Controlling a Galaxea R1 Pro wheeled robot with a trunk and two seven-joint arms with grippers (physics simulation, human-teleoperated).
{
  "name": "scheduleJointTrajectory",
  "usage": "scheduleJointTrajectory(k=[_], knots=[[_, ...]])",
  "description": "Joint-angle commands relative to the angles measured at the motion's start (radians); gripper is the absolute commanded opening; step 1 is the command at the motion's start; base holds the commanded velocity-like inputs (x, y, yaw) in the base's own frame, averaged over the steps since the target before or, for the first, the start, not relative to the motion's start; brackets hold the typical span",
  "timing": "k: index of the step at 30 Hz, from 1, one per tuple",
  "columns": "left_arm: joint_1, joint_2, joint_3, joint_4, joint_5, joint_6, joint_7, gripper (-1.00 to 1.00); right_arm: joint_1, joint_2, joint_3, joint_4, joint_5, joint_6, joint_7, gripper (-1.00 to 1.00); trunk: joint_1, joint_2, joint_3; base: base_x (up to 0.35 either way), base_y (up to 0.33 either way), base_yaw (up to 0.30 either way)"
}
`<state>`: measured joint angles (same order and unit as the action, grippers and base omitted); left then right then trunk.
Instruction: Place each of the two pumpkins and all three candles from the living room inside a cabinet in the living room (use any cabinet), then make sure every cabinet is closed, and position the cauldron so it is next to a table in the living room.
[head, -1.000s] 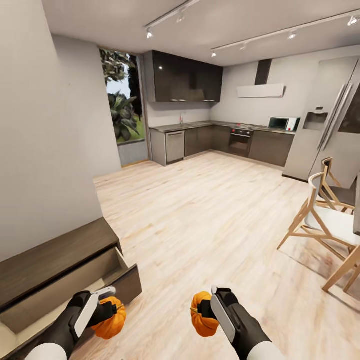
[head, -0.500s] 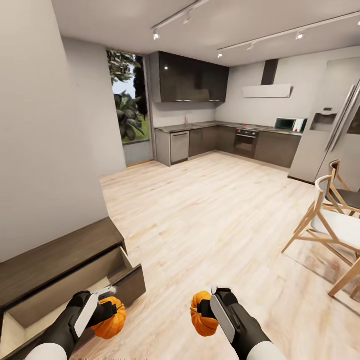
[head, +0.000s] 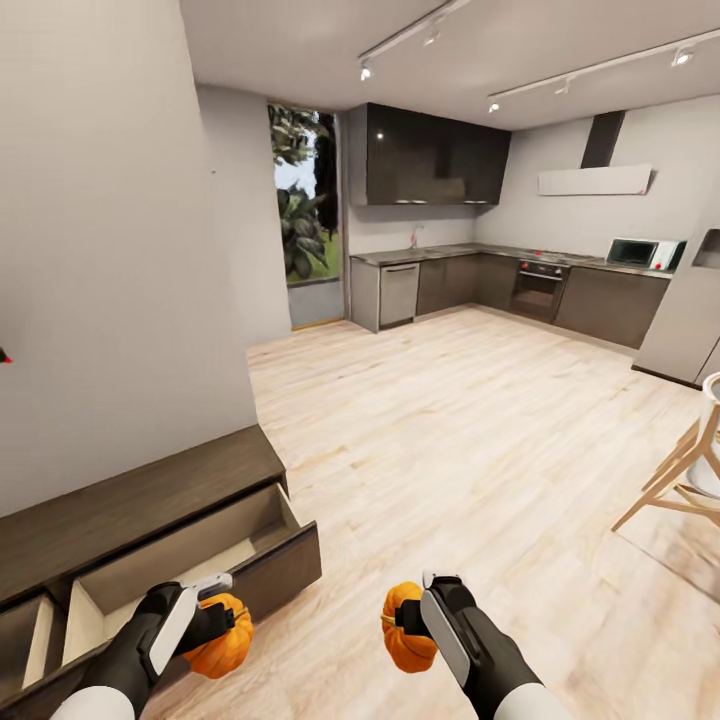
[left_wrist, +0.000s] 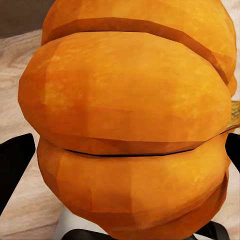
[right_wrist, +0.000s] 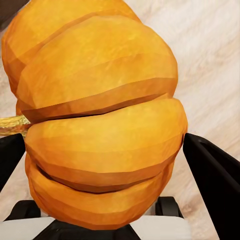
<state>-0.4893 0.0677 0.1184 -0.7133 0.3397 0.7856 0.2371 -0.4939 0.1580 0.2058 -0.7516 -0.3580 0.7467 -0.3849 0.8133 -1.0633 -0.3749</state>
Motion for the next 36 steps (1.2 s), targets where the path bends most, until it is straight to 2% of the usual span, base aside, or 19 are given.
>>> scheduleJointTrajectory(k=[1, 12, 19, 25, 36], knots=[[0.0, 0.0, 0.0, 0.0, 0.001, 0.0, 0.002, -1.0, 0.001, 0.0, 0.003, 0.0, 0.003, -0.003, 0.0, -1.0, 0.0, 0.0, 0.0, 0.0, 0.0, 0.038], [0.0, 0.0, 0.0, 0.0, 0.001, 0.0, -0.001, -1.0, 0.002, 0.0, 0.004, 0.0, 0.004, -0.001, 0.0, -1.0, 0.0, 0.0, 0.003, 0.0, 0.0, 0.042], [0.0, -0.002, 0.0, 0.0, 0.001, -0.003, -0.002, -1.0, 0.002, 0.001, 0.004, 0.0, 0.004, 0.002, 0.0, -1.0, 0.0, 0.0, 0.004, 0.0, 0.0, 0.259], [0.0, -0.002, 0.0, 0.0, 0.001, -0.003, -0.002, -1.0, 0.002, 0.014, 0.004, 0.0, 0.005, 0.003, -0.001, -1.0, 0.0, 0.0, 0.004, 0.0, 0.0, 0.29], [0.0, -0.002, 0.0, 0.0, 0.001, -0.005, -0.002, -1.0, 0.002, 0.015, 0.004, 0.0, 0.005, 0.001, -0.001, -1.0, 0.0, 0.0, 0.004, 0.056, 0.0, 0.259]])
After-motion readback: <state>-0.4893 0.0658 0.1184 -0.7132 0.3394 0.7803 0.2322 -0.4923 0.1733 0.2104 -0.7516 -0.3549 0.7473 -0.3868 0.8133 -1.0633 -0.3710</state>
